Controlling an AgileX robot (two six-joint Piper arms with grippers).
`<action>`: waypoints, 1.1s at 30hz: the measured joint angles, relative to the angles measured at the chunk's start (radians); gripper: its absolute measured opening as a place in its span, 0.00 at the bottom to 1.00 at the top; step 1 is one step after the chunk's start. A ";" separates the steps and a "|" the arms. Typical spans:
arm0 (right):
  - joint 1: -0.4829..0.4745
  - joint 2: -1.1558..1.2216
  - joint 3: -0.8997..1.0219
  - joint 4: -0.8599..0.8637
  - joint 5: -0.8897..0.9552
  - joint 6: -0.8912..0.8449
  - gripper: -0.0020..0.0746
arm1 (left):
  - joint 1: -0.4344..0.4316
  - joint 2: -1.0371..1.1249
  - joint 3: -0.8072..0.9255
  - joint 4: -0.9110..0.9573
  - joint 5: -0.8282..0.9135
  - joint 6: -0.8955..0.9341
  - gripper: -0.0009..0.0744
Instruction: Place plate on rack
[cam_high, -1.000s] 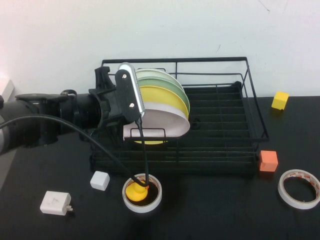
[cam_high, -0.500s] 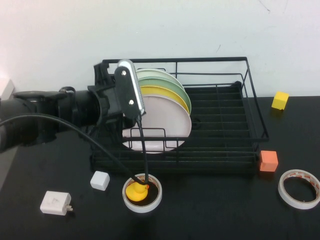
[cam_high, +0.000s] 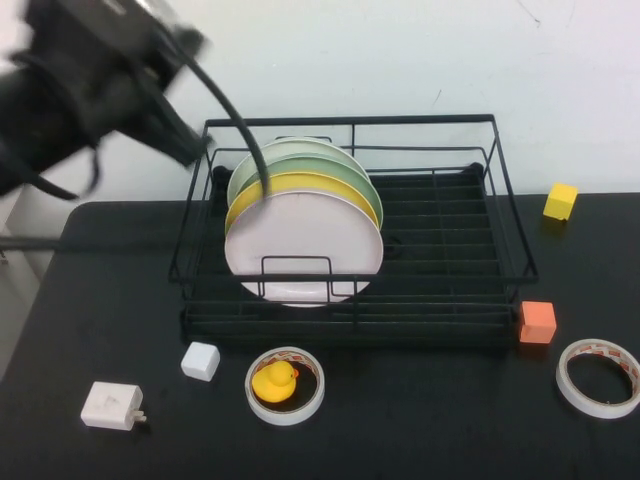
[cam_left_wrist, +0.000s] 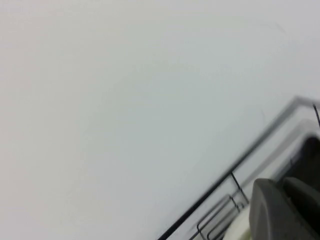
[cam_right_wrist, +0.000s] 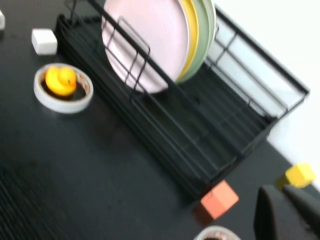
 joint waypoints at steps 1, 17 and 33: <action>0.000 -0.006 0.000 0.006 0.005 -0.007 0.03 | 0.000 -0.027 0.000 -0.002 -0.024 -0.054 0.03; 0.000 -0.017 0.000 0.018 0.011 -0.020 0.03 | 0.000 -0.430 0.305 -0.021 -0.117 -0.392 0.01; 0.000 -0.017 0.000 0.020 0.011 -0.020 0.03 | 0.000 -0.831 0.758 -0.021 -0.074 -0.458 0.01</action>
